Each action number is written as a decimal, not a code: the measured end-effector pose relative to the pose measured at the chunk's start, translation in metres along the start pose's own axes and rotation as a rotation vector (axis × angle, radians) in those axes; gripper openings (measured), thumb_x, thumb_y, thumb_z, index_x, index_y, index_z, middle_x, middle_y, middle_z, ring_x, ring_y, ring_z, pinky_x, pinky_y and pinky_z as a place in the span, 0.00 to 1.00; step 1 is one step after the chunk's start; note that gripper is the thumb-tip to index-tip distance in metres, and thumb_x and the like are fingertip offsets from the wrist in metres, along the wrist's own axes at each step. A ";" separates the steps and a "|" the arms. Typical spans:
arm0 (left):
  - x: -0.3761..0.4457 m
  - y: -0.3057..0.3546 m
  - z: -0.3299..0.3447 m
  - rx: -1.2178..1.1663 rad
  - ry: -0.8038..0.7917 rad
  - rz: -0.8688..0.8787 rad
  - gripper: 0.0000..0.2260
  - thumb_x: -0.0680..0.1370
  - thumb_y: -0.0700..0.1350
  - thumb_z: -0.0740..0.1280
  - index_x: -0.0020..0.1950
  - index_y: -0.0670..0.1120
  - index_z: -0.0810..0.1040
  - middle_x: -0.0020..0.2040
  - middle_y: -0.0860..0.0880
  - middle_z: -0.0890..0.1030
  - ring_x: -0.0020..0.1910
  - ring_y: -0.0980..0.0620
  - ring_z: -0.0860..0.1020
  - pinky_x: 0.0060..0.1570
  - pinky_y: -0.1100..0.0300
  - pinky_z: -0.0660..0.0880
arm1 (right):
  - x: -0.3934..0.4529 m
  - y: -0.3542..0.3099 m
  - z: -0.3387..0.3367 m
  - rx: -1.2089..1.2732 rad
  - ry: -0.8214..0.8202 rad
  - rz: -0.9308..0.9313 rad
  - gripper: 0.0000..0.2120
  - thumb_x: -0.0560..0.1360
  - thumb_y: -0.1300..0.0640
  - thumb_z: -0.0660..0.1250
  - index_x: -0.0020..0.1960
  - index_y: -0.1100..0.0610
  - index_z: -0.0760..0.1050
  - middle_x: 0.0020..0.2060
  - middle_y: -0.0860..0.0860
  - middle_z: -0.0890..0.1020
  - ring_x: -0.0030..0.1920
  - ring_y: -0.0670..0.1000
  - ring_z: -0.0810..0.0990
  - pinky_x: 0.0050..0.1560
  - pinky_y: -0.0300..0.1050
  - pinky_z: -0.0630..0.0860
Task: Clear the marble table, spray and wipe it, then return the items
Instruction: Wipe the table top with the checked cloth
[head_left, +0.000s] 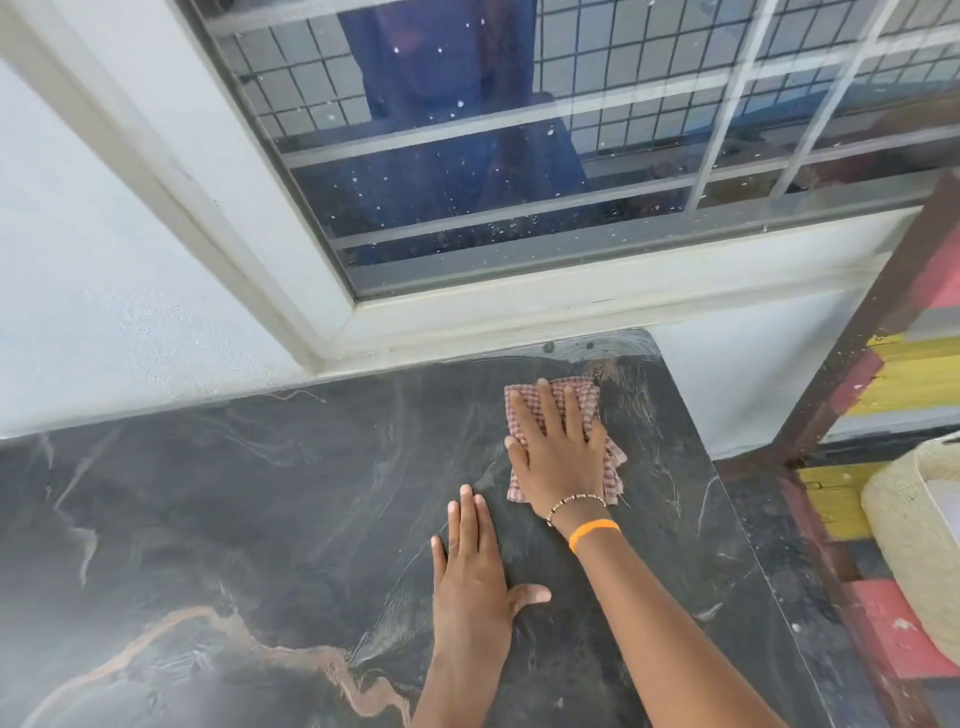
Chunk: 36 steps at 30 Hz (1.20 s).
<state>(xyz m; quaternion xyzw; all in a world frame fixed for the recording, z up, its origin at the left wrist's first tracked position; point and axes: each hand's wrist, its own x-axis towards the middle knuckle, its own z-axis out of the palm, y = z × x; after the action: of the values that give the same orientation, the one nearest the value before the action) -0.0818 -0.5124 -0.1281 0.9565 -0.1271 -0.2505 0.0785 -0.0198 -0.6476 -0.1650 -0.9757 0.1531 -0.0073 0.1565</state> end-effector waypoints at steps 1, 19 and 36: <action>0.000 0.000 0.000 -0.002 -0.002 -0.003 0.50 0.70 0.65 0.62 0.73 0.42 0.33 0.75 0.47 0.33 0.75 0.48 0.36 0.74 0.50 0.42 | 0.013 -0.013 0.003 0.008 -0.022 -0.051 0.26 0.78 0.44 0.51 0.74 0.41 0.49 0.77 0.49 0.50 0.76 0.56 0.48 0.69 0.61 0.51; -0.003 0.001 -0.006 -0.035 -0.029 -0.017 0.49 0.70 0.64 0.62 0.73 0.43 0.32 0.75 0.49 0.32 0.75 0.49 0.35 0.74 0.51 0.40 | 0.073 0.050 -0.029 -0.089 0.110 0.154 0.24 0.77 0.54 0.56 0.72 0.46 0.59 0.68 0.56 0.65 0.67 0.62 0.61 0.61 0.61 0.62; 0.000 0.002 -0.003 0.047 -0.044 -0.025 0.49 0.70 0.66 0.59 0.73 0.42 0.32 0.75 0.47 0.31 0.75 0.48 0.35 0.74 0.50 0.43 | 0.023 0.007 -0.009 -0.093 0.123 -0.050 0.25 0.75 0.53 0.58 0.71 0.47 0.59 0.67 0.56 0.66 0.64 0.61 0.63 0.60 0.60 0.63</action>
<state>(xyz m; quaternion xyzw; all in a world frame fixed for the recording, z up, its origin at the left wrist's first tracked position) -0.0809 -0.5141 -0.1245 0.9538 -0.1228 -0.2696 0.0499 -0.0009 -0.6632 -0.1590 -0.9832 0.1381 -0.0642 0.1008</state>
